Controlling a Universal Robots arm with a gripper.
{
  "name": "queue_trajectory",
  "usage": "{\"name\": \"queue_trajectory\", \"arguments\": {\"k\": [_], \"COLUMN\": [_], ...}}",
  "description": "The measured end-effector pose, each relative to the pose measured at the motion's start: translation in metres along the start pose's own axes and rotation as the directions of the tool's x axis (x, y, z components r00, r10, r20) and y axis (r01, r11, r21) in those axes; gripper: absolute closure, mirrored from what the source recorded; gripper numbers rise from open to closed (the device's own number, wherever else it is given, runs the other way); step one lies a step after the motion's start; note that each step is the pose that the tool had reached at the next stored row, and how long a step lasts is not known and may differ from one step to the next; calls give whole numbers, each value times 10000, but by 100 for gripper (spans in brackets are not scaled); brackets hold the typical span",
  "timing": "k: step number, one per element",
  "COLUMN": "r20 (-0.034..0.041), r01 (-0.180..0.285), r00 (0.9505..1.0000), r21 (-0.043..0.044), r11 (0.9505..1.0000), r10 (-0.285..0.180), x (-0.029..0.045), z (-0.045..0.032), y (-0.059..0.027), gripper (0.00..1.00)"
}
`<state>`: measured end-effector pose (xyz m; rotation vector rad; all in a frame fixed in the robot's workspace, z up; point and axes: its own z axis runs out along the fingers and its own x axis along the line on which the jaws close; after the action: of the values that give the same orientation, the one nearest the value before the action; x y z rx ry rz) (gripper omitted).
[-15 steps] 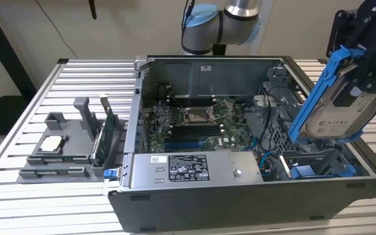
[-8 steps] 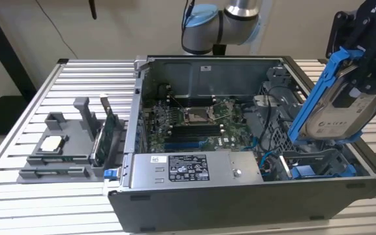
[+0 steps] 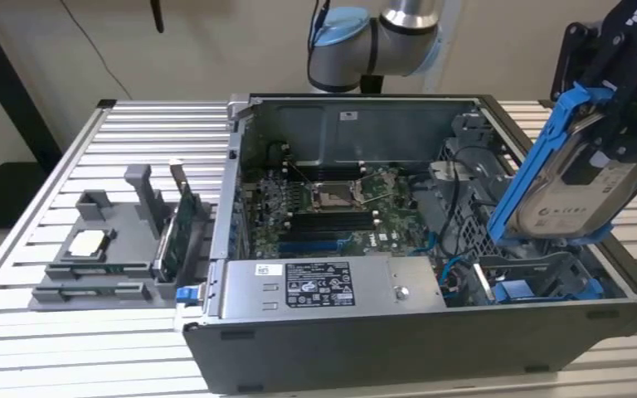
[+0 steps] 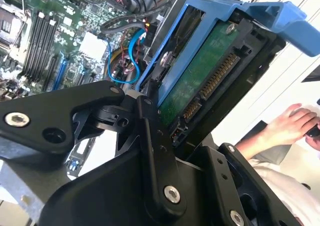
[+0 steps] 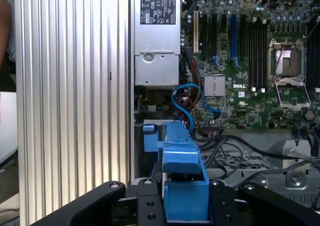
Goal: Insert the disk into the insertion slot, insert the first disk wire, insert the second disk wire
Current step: 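Insert the disk into the insertion slot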
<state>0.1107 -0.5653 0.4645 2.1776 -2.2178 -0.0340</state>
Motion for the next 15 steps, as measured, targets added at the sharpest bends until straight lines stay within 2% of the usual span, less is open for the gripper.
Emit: {"name": "queue_trajectory", "arguments": {"k": [15], "r20": [0], "r01": [0], "r00": [10000], "r21": [0], "r11": [10000], "r10": [0], "x": [0], "z": [31], "y": [-1], "gripper": [67]}}
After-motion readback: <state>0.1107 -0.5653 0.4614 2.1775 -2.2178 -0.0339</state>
